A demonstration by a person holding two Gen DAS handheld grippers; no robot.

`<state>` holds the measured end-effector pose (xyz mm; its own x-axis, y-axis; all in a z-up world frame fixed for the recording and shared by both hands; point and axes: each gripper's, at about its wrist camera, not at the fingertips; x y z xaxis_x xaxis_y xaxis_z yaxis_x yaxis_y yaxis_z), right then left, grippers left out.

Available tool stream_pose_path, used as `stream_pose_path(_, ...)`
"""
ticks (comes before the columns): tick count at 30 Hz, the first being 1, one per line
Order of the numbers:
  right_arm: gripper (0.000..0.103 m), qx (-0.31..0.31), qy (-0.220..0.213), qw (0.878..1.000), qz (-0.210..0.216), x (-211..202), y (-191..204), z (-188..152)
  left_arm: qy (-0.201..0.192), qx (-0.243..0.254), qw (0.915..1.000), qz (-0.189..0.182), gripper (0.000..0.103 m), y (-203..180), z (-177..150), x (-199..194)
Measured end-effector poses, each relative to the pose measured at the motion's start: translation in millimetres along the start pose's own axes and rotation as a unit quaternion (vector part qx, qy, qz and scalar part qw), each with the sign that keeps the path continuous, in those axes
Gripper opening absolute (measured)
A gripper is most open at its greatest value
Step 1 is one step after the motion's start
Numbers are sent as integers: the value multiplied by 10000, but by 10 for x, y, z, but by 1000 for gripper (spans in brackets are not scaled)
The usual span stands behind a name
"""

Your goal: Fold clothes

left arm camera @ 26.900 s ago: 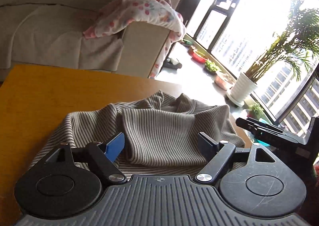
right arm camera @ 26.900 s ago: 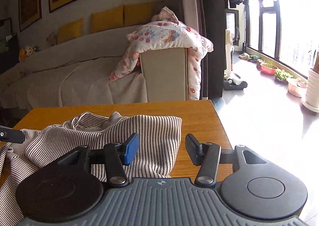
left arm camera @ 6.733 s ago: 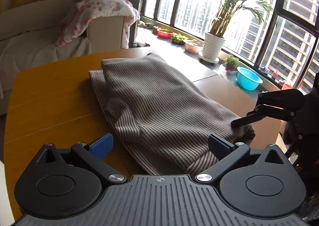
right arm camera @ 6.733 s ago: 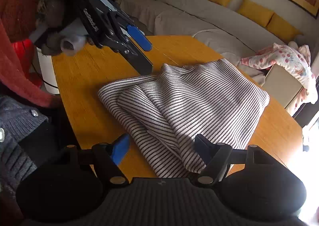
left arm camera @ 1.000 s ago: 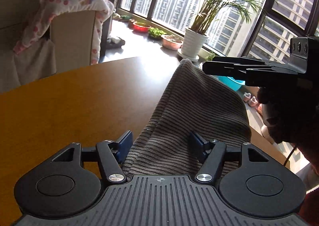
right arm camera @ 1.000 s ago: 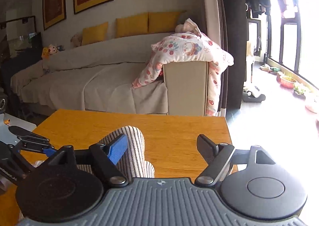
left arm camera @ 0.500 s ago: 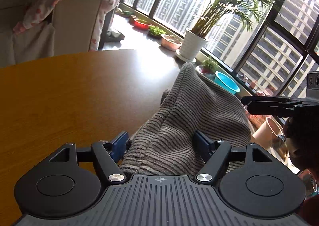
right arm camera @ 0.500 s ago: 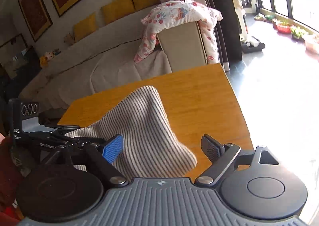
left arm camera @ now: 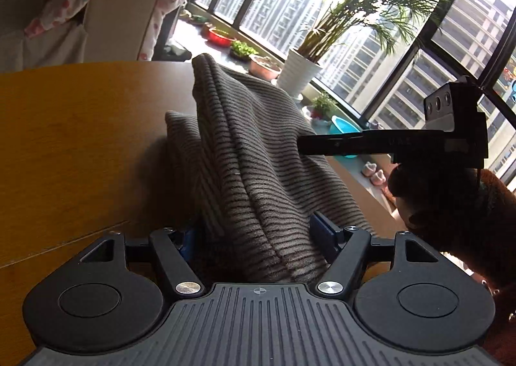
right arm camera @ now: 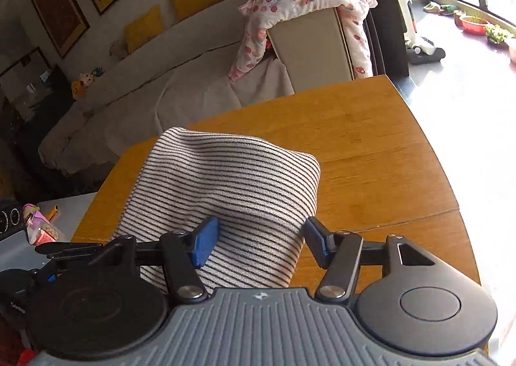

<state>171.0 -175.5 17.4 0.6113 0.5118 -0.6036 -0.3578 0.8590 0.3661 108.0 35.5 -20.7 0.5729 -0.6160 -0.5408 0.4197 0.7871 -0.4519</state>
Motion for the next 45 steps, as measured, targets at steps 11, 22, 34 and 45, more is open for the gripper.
stream_pose_path(11, 68, -1445, -571, 9871, -392, -362, 417, 41, -75, 332, 9949, -955, 79, -501, -128, 100)
stream_pose_path(22, 68, -2456, -475, 9675, -362, -492, 669, -650, -1394, -329, 9889, -394, 83, -80, 381, -398)
stream_pose_path(34, 70, -4400, -709, 8920, -751, -374, 1348, -1146, -968, -1195, 9877, 279, 70, 420, 350, -258)
stream_pose_path(45, 65, -3450, -740, 9323, -799, -498, 1033, -994, -794, -1287, 9881, 287, 72, 328, 165, -252)
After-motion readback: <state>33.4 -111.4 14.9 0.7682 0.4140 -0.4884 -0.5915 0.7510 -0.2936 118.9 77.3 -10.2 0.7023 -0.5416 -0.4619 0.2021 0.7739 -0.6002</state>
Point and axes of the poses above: each gripper's, at about its wrist camera, not at the fingertips, and x roughly the way its jaws point, y to its left, z to its top, and after that the axes turned 2 degrees about -y, right-handed
